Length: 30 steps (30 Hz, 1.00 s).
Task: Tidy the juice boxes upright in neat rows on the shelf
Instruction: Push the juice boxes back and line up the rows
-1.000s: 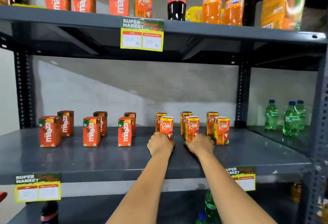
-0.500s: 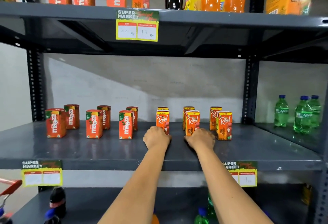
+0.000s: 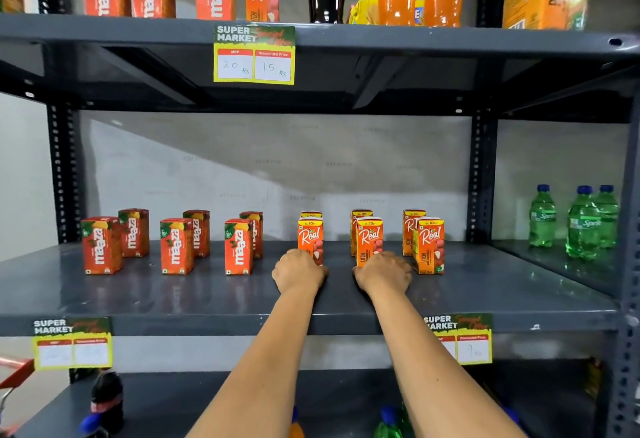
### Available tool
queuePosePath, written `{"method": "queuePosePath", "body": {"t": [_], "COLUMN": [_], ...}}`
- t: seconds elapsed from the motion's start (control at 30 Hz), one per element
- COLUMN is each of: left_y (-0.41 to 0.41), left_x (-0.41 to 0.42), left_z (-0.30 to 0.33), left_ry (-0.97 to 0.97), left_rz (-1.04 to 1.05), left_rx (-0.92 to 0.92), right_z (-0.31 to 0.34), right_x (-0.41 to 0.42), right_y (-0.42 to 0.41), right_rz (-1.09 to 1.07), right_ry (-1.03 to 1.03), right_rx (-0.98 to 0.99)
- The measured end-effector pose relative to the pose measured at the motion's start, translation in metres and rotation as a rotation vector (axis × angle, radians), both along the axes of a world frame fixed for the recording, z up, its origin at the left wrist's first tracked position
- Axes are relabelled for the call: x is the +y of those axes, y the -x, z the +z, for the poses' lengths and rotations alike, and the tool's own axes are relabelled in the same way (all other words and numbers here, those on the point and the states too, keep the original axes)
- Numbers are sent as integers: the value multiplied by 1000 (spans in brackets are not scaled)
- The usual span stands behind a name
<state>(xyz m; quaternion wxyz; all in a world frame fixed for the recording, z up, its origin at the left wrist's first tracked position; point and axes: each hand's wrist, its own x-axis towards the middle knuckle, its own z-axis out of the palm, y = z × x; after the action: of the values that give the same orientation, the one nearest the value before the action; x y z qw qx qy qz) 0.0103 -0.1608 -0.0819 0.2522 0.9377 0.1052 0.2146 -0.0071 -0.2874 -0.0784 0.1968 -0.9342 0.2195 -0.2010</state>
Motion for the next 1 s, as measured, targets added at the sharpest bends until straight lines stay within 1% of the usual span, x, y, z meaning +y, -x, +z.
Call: {"method": "queuePosePath", "body": {"t": [0.2,0.63,0.9,1.0], "left_y": [0,-2,-3,1], "left_x": [-2,-1,-2,-3], "left_z": [-1,-3,-3,-3], "left_ry": [-32,-95,-91,-45], "left_rz": [46,20,20,30], "left_rx": [7,-16,-19,-22], "right_z": [-1,-1,-1,-1], "right_x": [-1,-4,-5,-6], "right_y": [-2,-3,-2,-2], "right_rz": [7,36,42,48], "right_ry": [-10,-77,-109,-124], "right_rx": [-4,-34,-54,-53]}}
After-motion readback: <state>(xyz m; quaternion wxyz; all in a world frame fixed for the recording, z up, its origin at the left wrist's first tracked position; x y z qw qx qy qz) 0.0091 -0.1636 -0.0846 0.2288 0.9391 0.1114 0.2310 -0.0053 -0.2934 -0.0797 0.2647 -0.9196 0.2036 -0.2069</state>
